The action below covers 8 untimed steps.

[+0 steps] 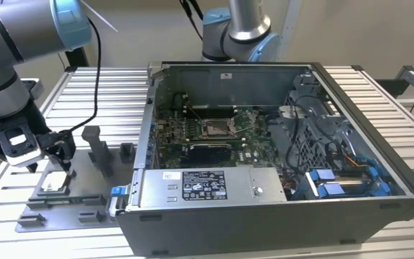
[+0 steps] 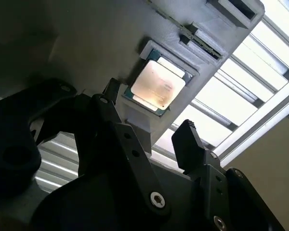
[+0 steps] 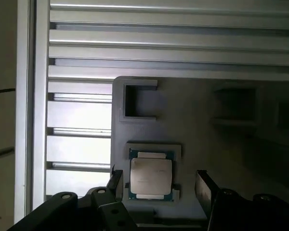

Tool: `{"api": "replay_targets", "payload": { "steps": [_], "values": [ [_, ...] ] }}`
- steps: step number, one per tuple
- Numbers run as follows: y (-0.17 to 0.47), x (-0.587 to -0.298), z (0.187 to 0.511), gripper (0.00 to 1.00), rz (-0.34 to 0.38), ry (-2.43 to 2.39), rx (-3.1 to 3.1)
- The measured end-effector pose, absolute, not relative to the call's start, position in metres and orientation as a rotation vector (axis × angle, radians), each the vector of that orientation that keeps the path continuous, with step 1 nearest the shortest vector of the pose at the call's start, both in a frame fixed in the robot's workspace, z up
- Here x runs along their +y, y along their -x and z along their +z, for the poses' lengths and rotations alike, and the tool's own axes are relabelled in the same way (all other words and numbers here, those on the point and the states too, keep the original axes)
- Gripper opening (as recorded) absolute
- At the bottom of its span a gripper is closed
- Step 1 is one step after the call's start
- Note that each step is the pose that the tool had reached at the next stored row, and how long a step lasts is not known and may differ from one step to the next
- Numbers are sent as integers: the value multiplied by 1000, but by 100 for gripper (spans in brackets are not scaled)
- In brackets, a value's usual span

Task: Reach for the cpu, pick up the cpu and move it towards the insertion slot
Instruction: 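Pick up the cpu and move it towards the insertion slot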

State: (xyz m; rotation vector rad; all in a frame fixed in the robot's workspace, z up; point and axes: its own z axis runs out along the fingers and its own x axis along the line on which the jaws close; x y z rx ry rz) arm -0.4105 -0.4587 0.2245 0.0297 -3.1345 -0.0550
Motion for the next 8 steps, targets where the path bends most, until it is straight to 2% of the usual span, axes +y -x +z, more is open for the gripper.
{"api": "replay_targets", "payload": {
  "steps": [8],
  "values": [
    [414, -469, 213, 100, -55, -30, -3135]
  ]
}}
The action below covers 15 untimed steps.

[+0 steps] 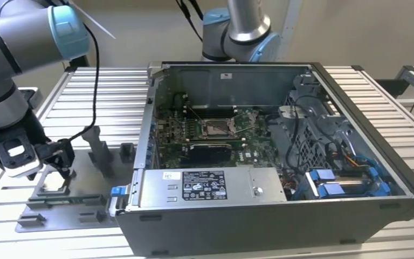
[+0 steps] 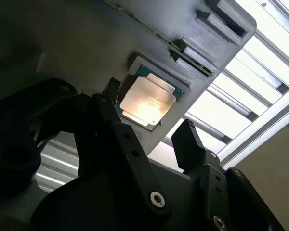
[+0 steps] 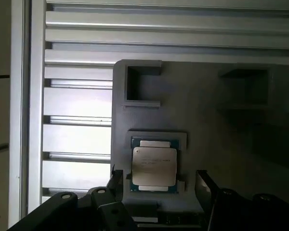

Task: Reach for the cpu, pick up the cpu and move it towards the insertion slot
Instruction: 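Pick up the cpu and move it towards the insertion slot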

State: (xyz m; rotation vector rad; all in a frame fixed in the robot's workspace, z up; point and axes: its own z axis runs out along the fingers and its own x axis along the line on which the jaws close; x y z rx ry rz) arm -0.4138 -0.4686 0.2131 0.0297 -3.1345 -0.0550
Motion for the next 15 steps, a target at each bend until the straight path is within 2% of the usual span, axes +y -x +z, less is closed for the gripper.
{"api": "replay_targets", "payload": {
  "steps": [15],
  "values": [
    [417, -467, 197, 100, -61, -62, -3134]
  ]
}}
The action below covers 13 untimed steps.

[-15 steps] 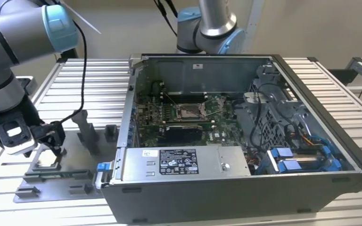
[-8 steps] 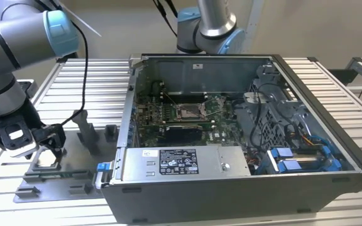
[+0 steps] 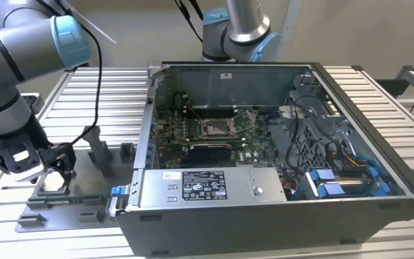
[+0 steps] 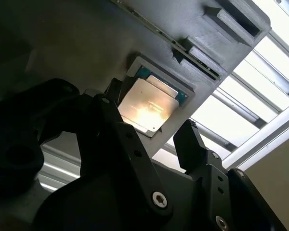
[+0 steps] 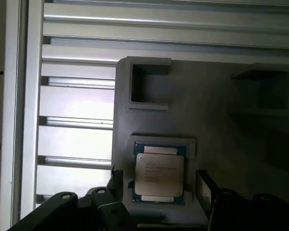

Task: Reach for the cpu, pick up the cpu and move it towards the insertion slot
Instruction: 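Pick up the cpu and move it towards the insertion slot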

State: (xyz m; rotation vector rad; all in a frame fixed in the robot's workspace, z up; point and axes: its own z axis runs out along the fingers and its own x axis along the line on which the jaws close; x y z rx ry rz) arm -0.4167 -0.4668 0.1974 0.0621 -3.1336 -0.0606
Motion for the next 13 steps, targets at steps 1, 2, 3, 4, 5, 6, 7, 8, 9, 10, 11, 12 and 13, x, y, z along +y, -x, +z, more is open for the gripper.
{"api": "replay_targets", "payload": {
  "steps": [1, 2, 3, 4, 5, 6, 7, 8, 9, 10, 11, 12, 13],
  "values": [
    [417, -467, 196, 100, -62, -62, -3134],
    [417, -467, 195, 100, -63, -62, -3134],
    [417, -467, 194, 100, -64, -62, -3134],
    [417, -467, 194, 100, -65, -62, -3134],
    [417, -467, 193, 100, -65, -62, -3134],
    [417, -467, 192, 100, -66, -62, -3134],
    [417, -467, 192, 100, -67, -62, -3133],
    [417, -467, 192, 100, -67, -62, -3134],
    [417, -467, 192, 100, -67, -62, -3133],
    [417, -466, 192, 100, -67, -62, -3134],
    [417, -466, 191, 100, -67, -62, -3134],
    [417, -466, 191, 100, -67, -62, -3134],
    [417, -465, 191, 100, -67, -62, -3134]
  ]
}}
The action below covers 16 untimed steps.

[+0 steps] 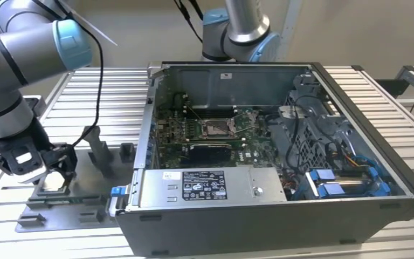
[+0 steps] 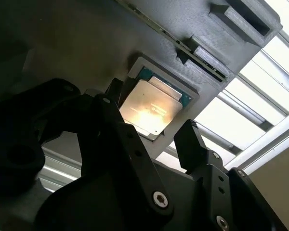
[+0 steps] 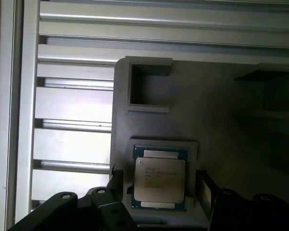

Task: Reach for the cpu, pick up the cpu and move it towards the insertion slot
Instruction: 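Pick up the cpu and move it towards the insertion slot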

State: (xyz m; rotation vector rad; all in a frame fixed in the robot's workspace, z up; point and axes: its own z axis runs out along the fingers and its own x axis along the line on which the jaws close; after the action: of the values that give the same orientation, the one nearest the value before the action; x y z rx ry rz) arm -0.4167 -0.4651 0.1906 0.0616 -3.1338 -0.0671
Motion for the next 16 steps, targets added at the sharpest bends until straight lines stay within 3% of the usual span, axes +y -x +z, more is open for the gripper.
{"api": "replay_targets", "payload": {
  "steps": [16],
  "values": [
    [417, -463, 185, 100, -68, -61, -3133]
  ]
}}
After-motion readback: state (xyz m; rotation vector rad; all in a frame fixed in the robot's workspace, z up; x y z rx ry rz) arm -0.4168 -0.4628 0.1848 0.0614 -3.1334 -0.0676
